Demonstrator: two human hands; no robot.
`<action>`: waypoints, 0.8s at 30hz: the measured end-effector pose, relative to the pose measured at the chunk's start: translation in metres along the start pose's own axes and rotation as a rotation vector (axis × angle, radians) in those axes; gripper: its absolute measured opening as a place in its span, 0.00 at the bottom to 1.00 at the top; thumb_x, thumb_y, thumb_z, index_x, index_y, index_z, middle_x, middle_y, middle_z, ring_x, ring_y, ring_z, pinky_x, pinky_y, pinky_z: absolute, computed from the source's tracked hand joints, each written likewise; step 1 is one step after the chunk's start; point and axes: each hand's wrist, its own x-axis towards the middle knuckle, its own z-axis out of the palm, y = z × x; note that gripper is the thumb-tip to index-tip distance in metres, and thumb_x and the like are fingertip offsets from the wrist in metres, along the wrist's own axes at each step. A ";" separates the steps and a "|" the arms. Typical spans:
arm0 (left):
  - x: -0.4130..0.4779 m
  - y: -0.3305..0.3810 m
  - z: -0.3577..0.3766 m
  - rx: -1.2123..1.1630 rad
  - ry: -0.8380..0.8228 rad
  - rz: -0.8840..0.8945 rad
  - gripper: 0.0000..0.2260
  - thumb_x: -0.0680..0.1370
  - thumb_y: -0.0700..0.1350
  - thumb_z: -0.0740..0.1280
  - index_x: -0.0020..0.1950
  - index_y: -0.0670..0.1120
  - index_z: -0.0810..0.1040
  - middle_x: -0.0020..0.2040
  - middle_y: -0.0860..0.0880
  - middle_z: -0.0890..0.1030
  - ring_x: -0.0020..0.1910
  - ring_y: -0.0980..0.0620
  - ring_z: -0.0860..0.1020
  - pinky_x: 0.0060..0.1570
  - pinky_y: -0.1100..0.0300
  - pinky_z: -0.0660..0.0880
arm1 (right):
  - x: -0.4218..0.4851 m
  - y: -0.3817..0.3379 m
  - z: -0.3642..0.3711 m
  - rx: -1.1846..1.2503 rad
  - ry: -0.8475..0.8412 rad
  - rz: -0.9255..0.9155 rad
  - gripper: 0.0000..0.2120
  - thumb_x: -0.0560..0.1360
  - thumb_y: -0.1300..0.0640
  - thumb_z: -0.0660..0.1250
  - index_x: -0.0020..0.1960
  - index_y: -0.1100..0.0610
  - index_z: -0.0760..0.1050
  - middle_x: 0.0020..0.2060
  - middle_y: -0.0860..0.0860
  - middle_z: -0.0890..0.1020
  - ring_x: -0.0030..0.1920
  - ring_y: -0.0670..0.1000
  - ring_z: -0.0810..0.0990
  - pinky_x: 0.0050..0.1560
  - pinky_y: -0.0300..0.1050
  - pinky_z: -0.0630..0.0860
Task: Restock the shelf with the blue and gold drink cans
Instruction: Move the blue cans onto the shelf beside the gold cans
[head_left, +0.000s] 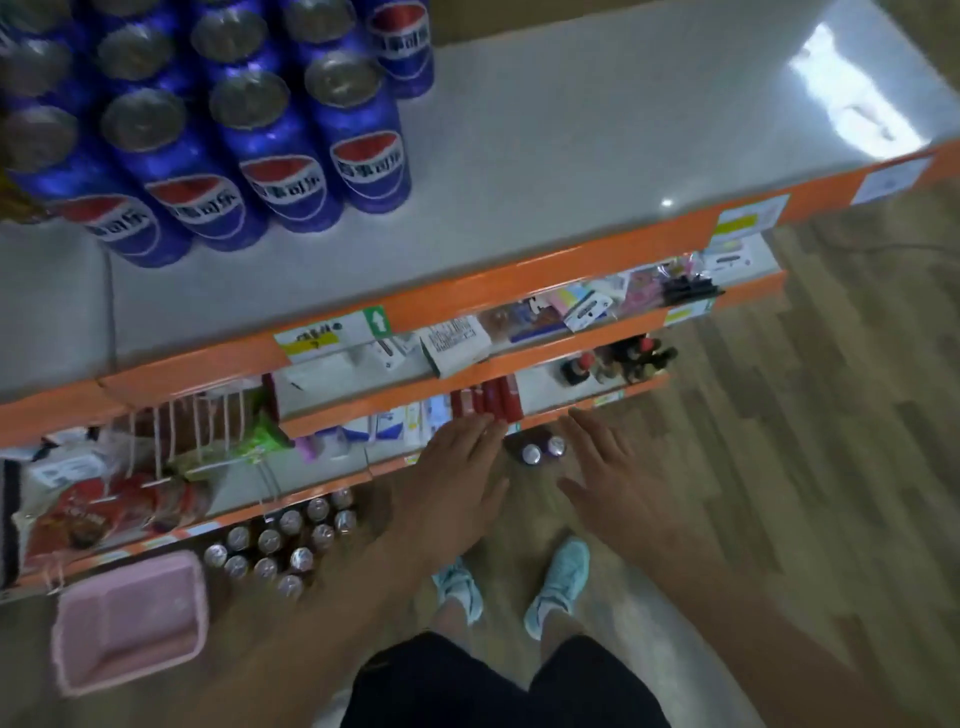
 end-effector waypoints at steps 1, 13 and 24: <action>0.005 0.006 0.015 0.006 -0.044 -0.004 0.29 0.81 0.57 0.52 0.78 0.44 0.66 0.77 0.44 0.69 0.76 0.42 0.67 0.74 0.45 0.65 | -0.005 0.014 0.009 0.014 -0.021 0.022 0.31 0.70 0.53 0.74 0.69 0.62 0.73 0.65 0.59 0.78 0.64 0.59 0.76 0.55 0.55 0.81; 0.074 0.041 0.251 0.087 -0.312 -0.170 0.33 0.80 0.51 0.65 0.81 0.43 0.57 0.79 0.43 0.63 0.76 0.42 0.64 0.73 0.50 0.61 | -0.045 0.183 0.172 0.138 -0.277 0.167 0.38 0.69 0.54 0.78 0.75 0.59 0.68 0.72 0.57 0.72 0.68 0.61 0.74 0.59 0.60 0.77; 0.138 -0.048 0.491 0.147 -0.276 -0.065 0.37 0.75 0.51 0.72 0.79 0.39 0.61 0.74 0.41 0.68 0.74 0.42 0.66 0.74 0.52 0.61 | -0.059 0.283 0.390 0.135 -0.393 0.258 0.35 0.78 0.49 0.68 0.80 0.57 0.58 0.77 0.53 0.63 0.74 0.57 0.66 0.67 0.54 0.70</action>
